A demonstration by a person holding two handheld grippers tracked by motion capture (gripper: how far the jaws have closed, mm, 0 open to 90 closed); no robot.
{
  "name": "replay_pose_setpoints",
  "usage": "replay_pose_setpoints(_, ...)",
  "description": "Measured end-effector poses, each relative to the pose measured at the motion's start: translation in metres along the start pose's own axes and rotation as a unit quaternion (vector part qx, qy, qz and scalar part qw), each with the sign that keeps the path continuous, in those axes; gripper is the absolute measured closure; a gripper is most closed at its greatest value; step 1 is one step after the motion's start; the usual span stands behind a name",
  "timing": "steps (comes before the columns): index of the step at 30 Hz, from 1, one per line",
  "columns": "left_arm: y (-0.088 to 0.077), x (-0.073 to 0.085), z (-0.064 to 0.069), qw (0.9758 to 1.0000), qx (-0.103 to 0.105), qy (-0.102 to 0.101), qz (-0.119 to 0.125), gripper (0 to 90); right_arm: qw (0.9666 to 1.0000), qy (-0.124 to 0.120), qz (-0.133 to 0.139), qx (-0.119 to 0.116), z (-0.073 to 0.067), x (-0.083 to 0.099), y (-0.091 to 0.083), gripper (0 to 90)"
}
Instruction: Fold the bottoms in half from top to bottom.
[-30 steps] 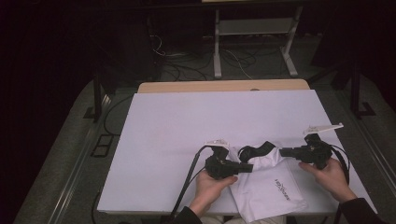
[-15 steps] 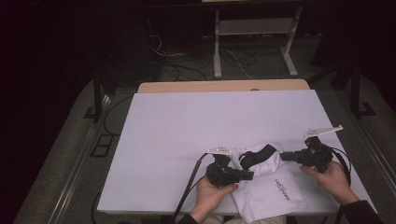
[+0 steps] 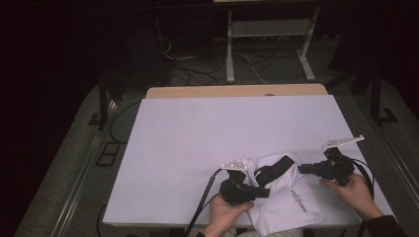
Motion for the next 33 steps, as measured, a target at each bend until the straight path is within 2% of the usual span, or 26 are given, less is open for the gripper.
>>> replay_pose_setpoints(8,0.001,0.004,-0.002,1.0000,-0.003,-0.003,-0.004,87.5,0.9999,0.004,-0.012,0.001,0.001,0.005,0.001,86.7)
replay_pose_setpoints(12,0.001,0.004,-0.002,1.0000,-0.004,-0.004,-0.002,87.5,0.9999,0.009,-0.010,0.001,0.001,0.004,-0.001,79.2)
replay_pose_setpoints(19,0.001,0.004,-0.003,1.0000,-0.004,-0.006,0.001,87.5,0.9999,0.008,0.008,0.009,0.000,-0.007,-0.002,70.6)
replay_pose_setpoints(33,-0.001,0.004,-0.004,0.9999,-0.005,-0.009,0.007,87.4,0.9998,0.019,-0.002,0.011,0.005,-0.035,0.019,64.1)
Point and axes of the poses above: each handheld gripper's, and its own axes: y roughly forward along the jaws, x roughly out of its underside, z roughly to its right, the point moved 9 cm from there along y, roughly forward along the jaws, and after that the axes turned 15 degrees about y, right-handed, at the moved point
